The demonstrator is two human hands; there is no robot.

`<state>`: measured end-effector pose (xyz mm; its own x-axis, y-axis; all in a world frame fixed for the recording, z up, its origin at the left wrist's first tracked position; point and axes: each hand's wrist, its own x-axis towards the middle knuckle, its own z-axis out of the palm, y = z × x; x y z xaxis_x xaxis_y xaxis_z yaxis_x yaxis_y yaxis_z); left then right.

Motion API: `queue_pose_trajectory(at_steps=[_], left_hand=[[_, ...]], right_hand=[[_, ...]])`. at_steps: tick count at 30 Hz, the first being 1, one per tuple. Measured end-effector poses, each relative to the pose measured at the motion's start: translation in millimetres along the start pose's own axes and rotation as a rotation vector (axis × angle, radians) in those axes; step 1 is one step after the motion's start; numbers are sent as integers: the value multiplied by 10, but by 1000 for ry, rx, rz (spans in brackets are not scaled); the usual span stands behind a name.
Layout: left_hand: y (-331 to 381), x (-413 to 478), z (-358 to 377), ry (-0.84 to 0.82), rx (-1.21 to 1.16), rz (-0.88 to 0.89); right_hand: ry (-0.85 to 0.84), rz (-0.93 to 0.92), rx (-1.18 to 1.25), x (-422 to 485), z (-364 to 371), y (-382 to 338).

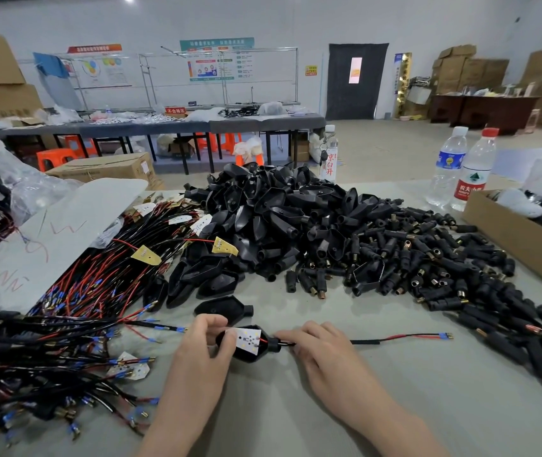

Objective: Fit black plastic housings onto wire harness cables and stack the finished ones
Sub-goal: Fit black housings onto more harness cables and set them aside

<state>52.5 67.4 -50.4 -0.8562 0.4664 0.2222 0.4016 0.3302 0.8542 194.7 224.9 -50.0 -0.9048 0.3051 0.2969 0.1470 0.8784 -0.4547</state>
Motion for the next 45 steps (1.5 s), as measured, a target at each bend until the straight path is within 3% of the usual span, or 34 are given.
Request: queue_pose_trajectory(at_steps=[23,35,45], left_hand=[[8,-2,28,-73,113,138],[127,-19,-26,-112,-220,60],[145,-21,-38,-127,-307,45]], right_hand=[[-5,32,23,34,51,7],[56,43,144,8,27,-42],[49,59,132,8,-26,-55]])
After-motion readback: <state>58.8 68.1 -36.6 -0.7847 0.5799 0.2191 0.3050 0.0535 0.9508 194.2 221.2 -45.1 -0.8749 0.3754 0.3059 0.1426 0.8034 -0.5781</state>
